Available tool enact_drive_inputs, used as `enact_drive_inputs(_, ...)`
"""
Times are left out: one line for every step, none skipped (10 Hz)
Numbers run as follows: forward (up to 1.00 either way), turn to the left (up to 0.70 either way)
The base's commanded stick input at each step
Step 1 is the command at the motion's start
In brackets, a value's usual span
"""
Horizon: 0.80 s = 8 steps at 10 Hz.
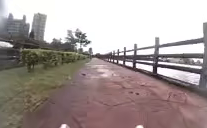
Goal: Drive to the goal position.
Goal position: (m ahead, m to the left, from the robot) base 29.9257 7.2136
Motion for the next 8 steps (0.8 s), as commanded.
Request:
enact_drive_inputs(0.85,0.01)
enact_drive_inputs(0.85,0.01)
enact_drive_inputs(0.85,0.01)
enact_drive_inputs(0.85,0.01)
enact_drive_inputs(0.85,0.01)
enact_drive_inputs(0.85,0.01)
enact_drive_inputs(0.85,0.01)
enact_drive_inputs(0.85,0.01)
